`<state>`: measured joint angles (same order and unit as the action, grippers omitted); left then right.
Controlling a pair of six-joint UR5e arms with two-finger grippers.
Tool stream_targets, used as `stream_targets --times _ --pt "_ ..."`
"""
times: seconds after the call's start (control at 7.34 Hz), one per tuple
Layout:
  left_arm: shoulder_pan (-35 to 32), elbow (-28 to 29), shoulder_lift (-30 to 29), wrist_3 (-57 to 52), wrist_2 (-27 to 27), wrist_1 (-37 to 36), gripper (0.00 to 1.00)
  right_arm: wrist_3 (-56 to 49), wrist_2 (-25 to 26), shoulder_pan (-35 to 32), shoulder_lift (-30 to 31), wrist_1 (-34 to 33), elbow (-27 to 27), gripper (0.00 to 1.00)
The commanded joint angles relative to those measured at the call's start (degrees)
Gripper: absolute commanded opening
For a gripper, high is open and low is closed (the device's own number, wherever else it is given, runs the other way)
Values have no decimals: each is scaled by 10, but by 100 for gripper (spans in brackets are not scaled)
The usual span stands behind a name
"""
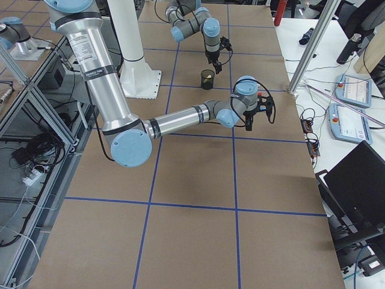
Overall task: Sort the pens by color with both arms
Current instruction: 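Move the left gripper over the cup while the right arm withdraws, then grasp the yellow highlighter in the cup with the left gripper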
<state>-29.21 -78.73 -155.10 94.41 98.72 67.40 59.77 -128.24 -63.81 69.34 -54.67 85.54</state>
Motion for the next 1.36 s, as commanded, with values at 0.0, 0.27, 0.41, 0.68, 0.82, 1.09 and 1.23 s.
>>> stream_targets --times 0.0,0.27,0.41,0.68,0.82,1.09,1.23 --pt "4 40 -22 -83 -3 -36 92 0 0 0 -2 0 -5 100" --pt "5 53 -27 -95 -3 -37 88 0 0 0 -2 0 -5 100" --pt "19 79 -31 -95 -1 -33 87 0 1 0 -2 0 -5 100" --pt "24 88 -42 -96 2 -32 79 1 1 1 -2 1 -5 100" --pt "23 89 -43 -96 3 -32 73 2 2 1 -2 1 -5 100" --pt "24 88 -44 -95 4 -31 52 2 3 2 -2 1 -5 100" --pt "24 88 -44 -95 4 -32 42 3 3 2 -2 1 -5 100"
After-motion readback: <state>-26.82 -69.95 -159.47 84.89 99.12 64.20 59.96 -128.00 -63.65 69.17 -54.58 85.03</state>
